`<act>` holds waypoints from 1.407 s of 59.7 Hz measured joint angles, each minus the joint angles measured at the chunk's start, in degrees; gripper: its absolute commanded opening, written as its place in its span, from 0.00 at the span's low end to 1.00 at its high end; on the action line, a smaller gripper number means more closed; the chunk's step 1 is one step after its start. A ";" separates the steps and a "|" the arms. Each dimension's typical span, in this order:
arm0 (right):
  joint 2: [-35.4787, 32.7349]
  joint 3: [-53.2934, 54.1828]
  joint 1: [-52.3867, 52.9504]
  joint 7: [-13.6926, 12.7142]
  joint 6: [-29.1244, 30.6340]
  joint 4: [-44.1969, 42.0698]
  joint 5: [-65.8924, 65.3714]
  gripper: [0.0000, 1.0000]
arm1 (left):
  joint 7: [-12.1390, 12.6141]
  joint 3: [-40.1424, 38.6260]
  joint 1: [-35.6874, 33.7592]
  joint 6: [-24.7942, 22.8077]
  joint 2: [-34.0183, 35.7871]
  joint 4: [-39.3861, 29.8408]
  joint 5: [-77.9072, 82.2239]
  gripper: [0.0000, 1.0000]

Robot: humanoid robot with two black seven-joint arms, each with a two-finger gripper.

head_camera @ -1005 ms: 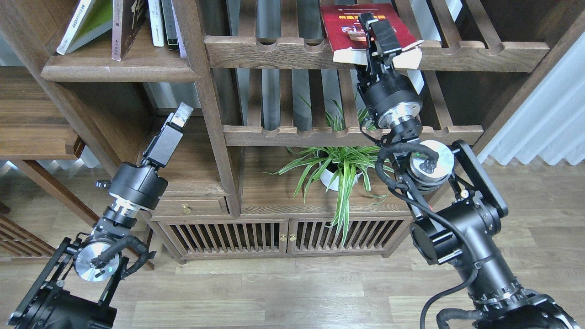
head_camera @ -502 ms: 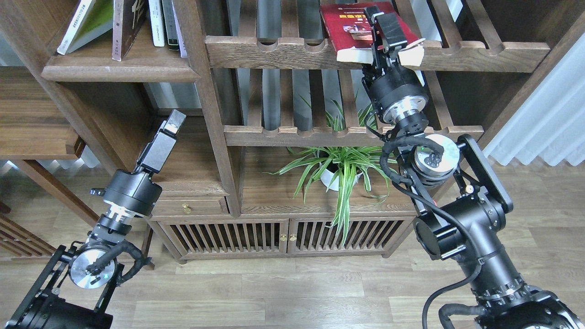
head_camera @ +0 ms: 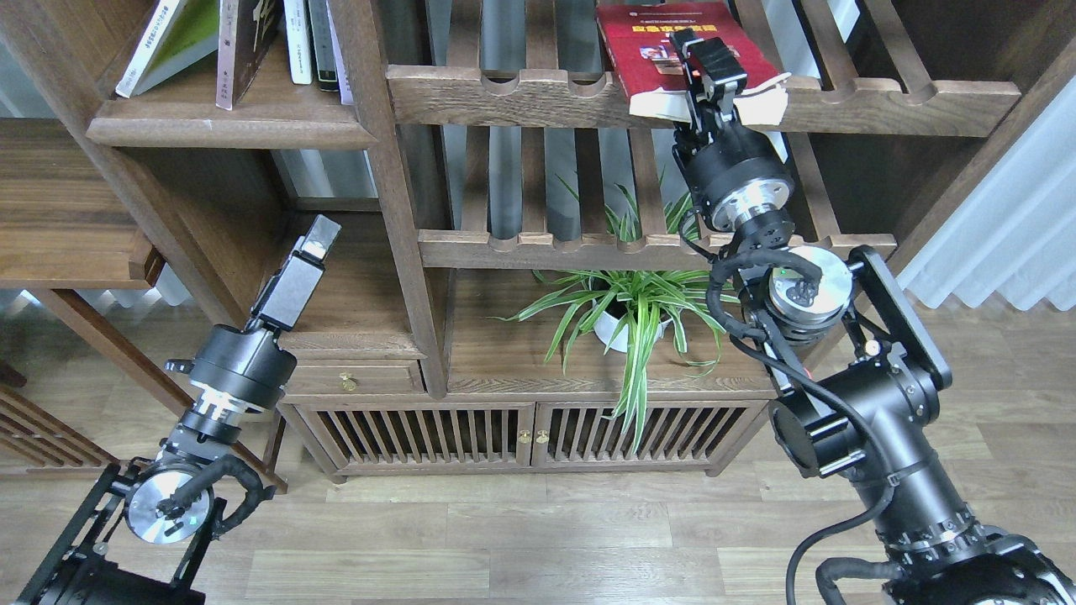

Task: Organize books on shelf
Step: 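Reach the right gripper up to the red book's lower edge, then tip the red book forward off the upper shelf with the right gripper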

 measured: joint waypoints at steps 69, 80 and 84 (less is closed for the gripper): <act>0.66 1.67 -12.48 0.78 36.50 3.56 1.38 0.05 | 0.00 0.90 0.58 0.00 -0.18 -0.19 -0.68 0.96; 1.98 0.83 -16.36 0.71 38.00 8.77 1.55 0.05 | -0.03 0.75 0.85 0.00 -0.18 -0.19 -0.70 0.96; 2.62 0.73 -17.01 0.69 39.19 9.54 1.55 0.05 | -0.04 0.75 0.87 0.00 -0.18 -0.19 -0.71 0.95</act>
